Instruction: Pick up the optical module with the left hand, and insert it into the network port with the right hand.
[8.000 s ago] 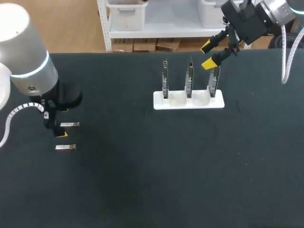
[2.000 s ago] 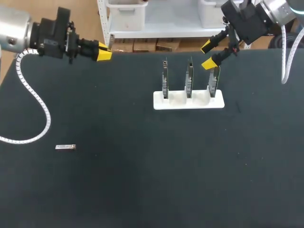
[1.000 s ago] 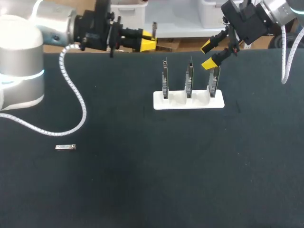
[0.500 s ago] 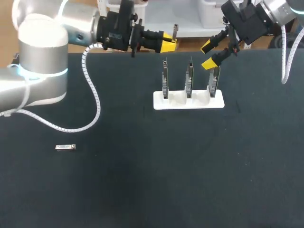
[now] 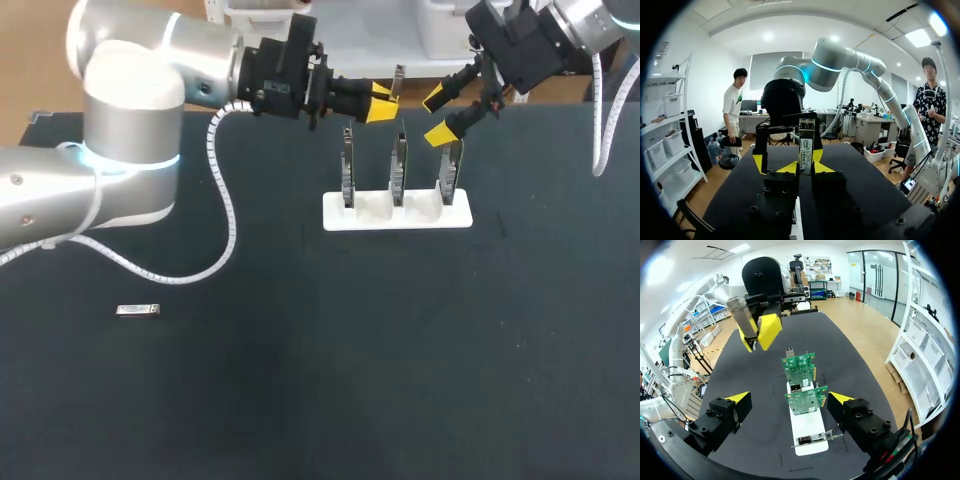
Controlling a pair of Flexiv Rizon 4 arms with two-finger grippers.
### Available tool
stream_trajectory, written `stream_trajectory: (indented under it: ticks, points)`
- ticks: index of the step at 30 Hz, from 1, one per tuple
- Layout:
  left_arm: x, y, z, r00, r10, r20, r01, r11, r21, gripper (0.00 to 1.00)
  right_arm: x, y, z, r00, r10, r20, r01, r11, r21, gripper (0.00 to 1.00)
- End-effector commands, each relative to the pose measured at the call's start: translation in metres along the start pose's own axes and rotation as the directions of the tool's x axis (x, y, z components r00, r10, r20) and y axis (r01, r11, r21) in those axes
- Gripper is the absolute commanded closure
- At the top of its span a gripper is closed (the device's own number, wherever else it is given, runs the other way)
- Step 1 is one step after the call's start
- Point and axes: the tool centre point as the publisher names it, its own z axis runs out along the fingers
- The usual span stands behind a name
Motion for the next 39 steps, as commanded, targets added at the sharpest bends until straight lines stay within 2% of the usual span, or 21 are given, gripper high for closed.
stream_trajectory:
  ticks: [1, 8, 11, 20, 28, 39]
  points:
    - [-0.001, 0.01, 0.005, 1.0, -0.005, -0.005, 0.005, 1.0, 0.009, 1.0, 0.0, 0.001, 0.0, 1.0, 0.0, 0.0, 0.0, 1.0, 0.003, 0.0]
    - [0.001, 0.016, 0.01, 0.999, -0.023, -0.024, 0.023, 1.0, -0.007, 1.0, 0.0, 0.001, 0.0, 1.0, 0.0, 0.0, 0.0, 1.0, 0.003, 0.0]
    - [0.0, 0.013, 0.014, 0.996, 0.012, -0.086, -0.016, 0.999, -0.036, 1.0, 0.0, 0.001, 0.0, 1.0, 0.0, 0.0, 0.0, 1.0, 0.003, 0.0]
    - [0.007, 0.012, 0.017, 0.994, 0.011, -0.107, -0.017, 0.998, -0.054, 1.0, 0.0, 0.001, 0.0, 1.0, 0.0, 0.0, 0.0, 1.0, 0.003, 0.0]
    - [0.016, 0.018, 0.017, 0.995, -0.055, -0.085, 0.049, 0.996, -0.069, 1.0, 0.0, 0.001, 0.0, 1.0, 0.0, 0.0, 0.0, 1.0, 0.003, 0.0]
    - [0.026, 0.019, 0.026, 0.993, -0.072, -0.09, 0.065, 0.995, -0.078, 1.0, 0.0, 0.001, 0.0, 1.0, 0.0, 0.0, 0.0, 1.0, 0.003, 0.0]
